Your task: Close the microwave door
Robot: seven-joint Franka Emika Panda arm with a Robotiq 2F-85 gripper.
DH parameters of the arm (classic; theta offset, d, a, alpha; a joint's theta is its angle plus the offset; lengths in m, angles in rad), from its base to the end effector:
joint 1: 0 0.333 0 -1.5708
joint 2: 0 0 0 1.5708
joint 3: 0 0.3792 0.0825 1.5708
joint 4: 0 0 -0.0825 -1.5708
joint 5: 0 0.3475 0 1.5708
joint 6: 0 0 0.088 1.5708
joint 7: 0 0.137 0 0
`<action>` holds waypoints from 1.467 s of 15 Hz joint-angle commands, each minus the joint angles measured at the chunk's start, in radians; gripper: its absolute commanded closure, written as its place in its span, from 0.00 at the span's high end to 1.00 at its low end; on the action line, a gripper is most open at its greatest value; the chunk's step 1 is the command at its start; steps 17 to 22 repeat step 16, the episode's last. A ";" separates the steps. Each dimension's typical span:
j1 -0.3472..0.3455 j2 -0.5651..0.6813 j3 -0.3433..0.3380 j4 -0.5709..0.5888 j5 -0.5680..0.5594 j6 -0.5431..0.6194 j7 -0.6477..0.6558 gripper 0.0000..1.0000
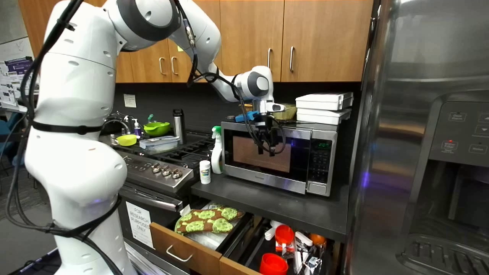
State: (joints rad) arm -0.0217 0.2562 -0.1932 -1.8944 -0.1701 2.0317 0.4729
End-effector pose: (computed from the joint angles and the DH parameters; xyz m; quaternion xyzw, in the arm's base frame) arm 0.5685 -0.1308 0.4153 0.9492 -0.2935 -0.0445 0.1048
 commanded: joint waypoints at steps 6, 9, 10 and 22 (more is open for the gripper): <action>-0.034 -0.128 0.020 -0.167 0.036 -0.026 -0.022 1.00; -0.042 -0.173 0.027 -0.201 0.082 -0.025 -0.050 1.00; -0.043 -0.189 0.029 -0.212 0.095 -0.024 -0.056 1.00; -0.047 -0.216 0.039 -0.224 0.091 -0.024 -0.044 1.00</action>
